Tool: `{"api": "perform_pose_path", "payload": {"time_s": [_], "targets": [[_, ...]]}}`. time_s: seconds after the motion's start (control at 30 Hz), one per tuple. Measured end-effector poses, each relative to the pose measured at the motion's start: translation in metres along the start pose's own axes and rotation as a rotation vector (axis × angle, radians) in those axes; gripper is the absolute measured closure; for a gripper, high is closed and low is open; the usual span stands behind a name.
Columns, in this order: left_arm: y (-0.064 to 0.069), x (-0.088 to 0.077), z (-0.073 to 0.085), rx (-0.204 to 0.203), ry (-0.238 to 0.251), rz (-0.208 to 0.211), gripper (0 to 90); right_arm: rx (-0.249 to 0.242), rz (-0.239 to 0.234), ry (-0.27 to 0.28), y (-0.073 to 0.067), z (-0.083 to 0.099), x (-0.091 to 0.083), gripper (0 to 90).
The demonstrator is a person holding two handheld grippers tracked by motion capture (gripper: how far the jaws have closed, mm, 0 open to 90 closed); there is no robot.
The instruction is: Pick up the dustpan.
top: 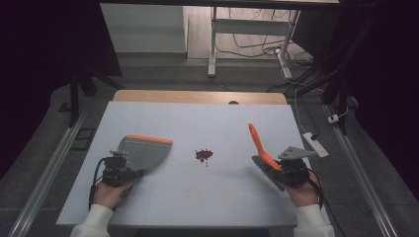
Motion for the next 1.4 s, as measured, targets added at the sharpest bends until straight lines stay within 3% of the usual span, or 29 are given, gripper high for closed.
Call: {"api": "perform_pose_path", "payload": {"time_s": [0.4, 0.67, 0.93, 1.17, 1.4], "targets": [[-0.001, -0.005, -0.001, 0.016, 0.015, 0.042, 62.1, 0.000, 0.000, 0.003, 0.000, 0.000, 0.000, 70.0], [0.000, -0.010, -0.004, 0.039, 0.065, 0.063, 62.2, 0.000, 0.000, 0.002, 0.001, 0.000, 0.000, 70.0], [0.000, -0.017, -0.010, 0.059, 0.157, 0.099, 62.2, -0.001, 0.003, 0.006, 0.001, 0.000, 0.000, 70.0], [0.000, -0.017, -0.017, 0.096, 0.203, 0.119, 62.1, -0.002, 0.005, 0.007, 0.001, 0.000, 0.000, 70.0], [0.002, -0.011, -0.030, 0.155, 0.205, 0.169, 62.1, 0.005, 0.007, 0.000, 0.002, 0.001, 0.001, 70.0]]}}
Point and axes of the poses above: each handheld gripper's, and its own axes: x roughly forward along the jaws, z roughly out of its underside, y roughly to its right, the point moved 7 cm from there along x, roughly forward along the jaws, and after that the axes turned 2 degrees about -z, right-handed, at the moved point
